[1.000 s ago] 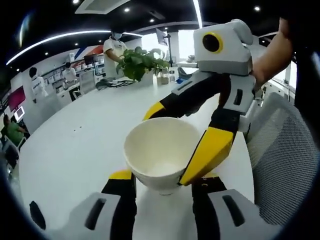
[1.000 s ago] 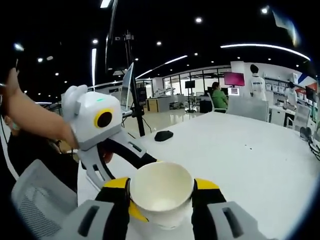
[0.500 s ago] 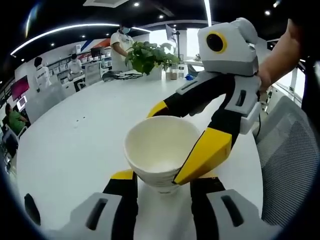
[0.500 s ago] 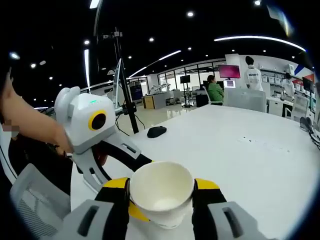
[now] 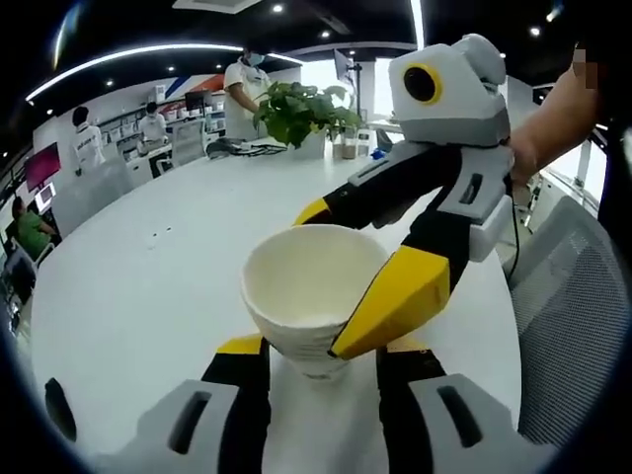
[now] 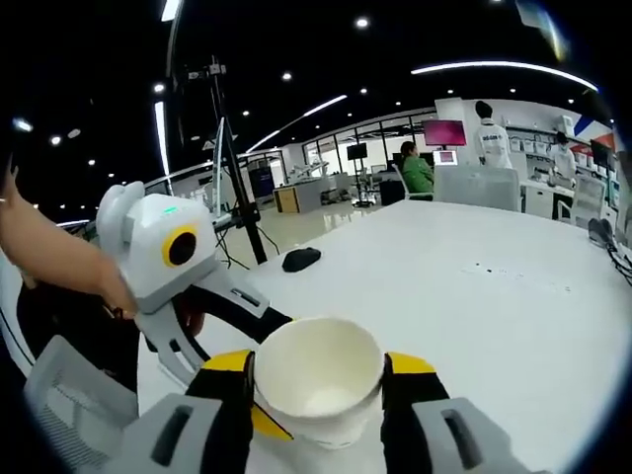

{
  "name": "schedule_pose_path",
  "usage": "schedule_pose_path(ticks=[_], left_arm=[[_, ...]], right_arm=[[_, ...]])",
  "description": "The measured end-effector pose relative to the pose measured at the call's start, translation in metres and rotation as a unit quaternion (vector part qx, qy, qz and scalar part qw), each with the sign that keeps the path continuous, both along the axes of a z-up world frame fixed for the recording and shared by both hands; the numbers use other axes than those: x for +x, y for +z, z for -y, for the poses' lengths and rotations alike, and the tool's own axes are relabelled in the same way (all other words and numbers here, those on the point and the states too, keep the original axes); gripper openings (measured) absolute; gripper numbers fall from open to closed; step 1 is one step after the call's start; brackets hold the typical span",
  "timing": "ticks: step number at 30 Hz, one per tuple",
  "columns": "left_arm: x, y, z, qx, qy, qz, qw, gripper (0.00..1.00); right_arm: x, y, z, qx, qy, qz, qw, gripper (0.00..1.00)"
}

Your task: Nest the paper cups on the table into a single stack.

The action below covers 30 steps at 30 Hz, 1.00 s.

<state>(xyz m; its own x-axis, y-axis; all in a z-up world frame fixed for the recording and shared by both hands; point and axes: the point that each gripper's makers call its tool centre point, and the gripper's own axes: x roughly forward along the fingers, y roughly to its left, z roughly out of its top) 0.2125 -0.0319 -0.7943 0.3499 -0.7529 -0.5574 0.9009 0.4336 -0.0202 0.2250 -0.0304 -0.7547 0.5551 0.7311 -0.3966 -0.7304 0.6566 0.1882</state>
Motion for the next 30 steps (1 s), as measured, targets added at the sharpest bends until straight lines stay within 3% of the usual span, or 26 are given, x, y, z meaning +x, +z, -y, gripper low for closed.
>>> schedule_pose_path(ticks=[11,18,30], left_arm=[[-0.017,-0.001,-0.008,-0.002,0.004,-0.004,1.0000,0.45],[-0.030,0.006,-0.024,-0.027,0.033,-0.010,0.9990,0.48],[-0.059,0.024,-0.047,-0.058,0.073,0.010,0.9956,0.58]], right_arm=[[-0.006,0.007,0.014,0.002,-0.008,0.012,0.9999,0.57],[-0.023,0.011,0.030,-0.004,-0.009,0.024,0.9997,0.65],[-0.059,0.018,0.064,-0.013,-0.014,0.049,0.9986,0.79]])
